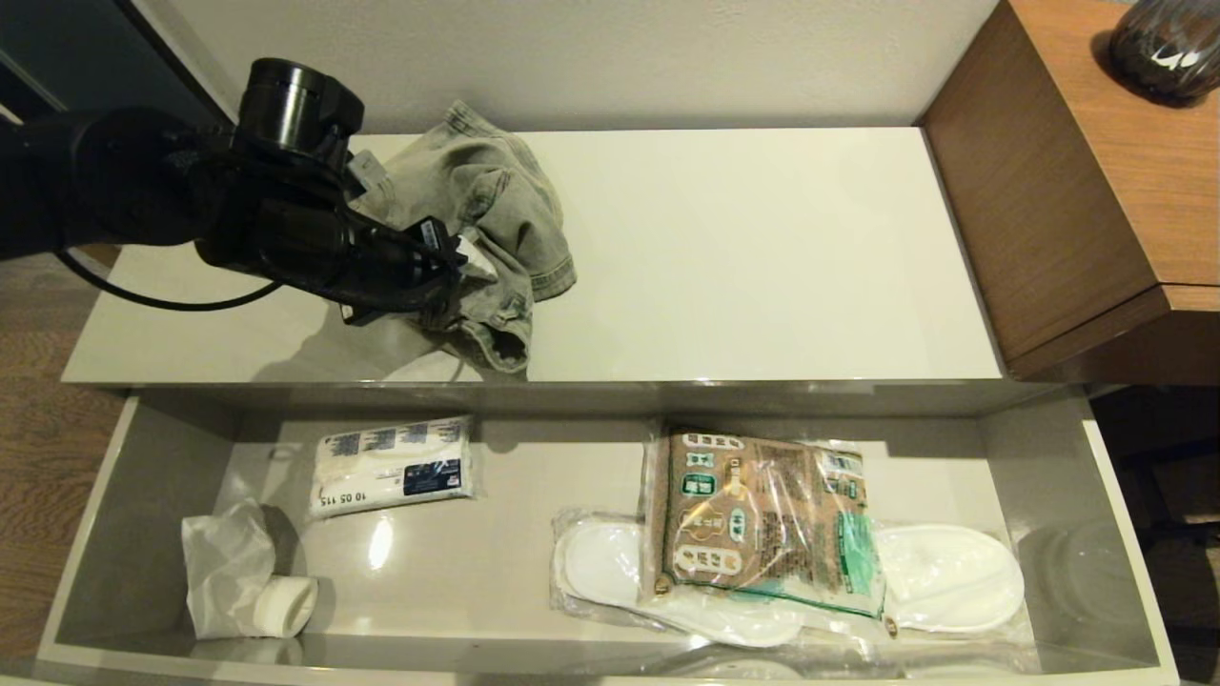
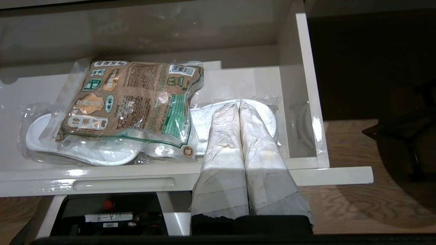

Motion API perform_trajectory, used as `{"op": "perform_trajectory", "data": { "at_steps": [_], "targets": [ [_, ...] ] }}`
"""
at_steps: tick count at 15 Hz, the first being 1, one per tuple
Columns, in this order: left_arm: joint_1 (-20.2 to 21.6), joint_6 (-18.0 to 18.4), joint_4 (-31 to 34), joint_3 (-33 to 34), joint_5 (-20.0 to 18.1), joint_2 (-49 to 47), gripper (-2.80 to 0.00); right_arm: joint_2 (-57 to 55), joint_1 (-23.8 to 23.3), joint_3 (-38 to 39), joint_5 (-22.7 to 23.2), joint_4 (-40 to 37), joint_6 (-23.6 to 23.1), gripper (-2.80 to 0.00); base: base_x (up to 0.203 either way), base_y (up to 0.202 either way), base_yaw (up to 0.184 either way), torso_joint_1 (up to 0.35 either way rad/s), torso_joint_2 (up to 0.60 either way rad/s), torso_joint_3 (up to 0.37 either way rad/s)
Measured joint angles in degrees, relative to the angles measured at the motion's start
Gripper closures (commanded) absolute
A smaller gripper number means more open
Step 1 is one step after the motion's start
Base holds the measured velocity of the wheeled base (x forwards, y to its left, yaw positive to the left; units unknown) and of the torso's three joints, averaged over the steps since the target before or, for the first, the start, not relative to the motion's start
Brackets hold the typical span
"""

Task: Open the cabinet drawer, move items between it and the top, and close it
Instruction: Pick up the shorts on the table

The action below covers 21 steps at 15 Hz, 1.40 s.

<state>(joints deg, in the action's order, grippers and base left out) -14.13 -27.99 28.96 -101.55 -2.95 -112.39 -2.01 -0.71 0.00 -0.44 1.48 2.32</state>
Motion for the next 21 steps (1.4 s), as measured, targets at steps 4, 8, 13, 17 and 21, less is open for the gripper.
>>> {"op": "perform_trajectory", "data": {
  "at_steps": [4, 8, 13, 17, 21],
  "targets": [
    [-2.2, 4.3, 0.3, 0.7, 4.5, -0.4, 0.00, 0.0, 0.0, 0.0, 0.0, 0.0, 0.0, 0.00, 0.000, 0.000, 0.000, 0.000, 0.00, 0.000],
    [-4.7, 4.8, -0.4, 1.5, 8.9, -0.7, 0.00, 0.0, 0.0, 0.0, 0.0, 0.0, 0.0, 0.00, 0.000, 0.000, 0.000, 0.000, 0.00, 0.000],
    [-5.0, 1.2, -2.6, 0.1, 3.0, 1.9, 0.00, 0.0, 0.0, 0.0, 0.0, 0.0, 0.0, 0.00, 0.000, 0.000, 0.000, 0.000, 0.00, 0.000],
    [-4.5, 0.4, -2.4, 1.6, 1.2, 10.5, 0.00, 0.0, 0.0, 0.0, 0.0, 0.0, 0.0, 0.00, 0.000, 0.000, 0.000, 0.000, 0.00, 0.000],
    [-3.3, -0.5, -1.3, 8.3, 1.3, 21.0, 0.00, 0.0, 0.0, 0.0, 0.0, 0.0, 0.0, 0.00, 0.000, 0.000, 0.000, 0.000, 0.00, 0.000]
  ]
}}
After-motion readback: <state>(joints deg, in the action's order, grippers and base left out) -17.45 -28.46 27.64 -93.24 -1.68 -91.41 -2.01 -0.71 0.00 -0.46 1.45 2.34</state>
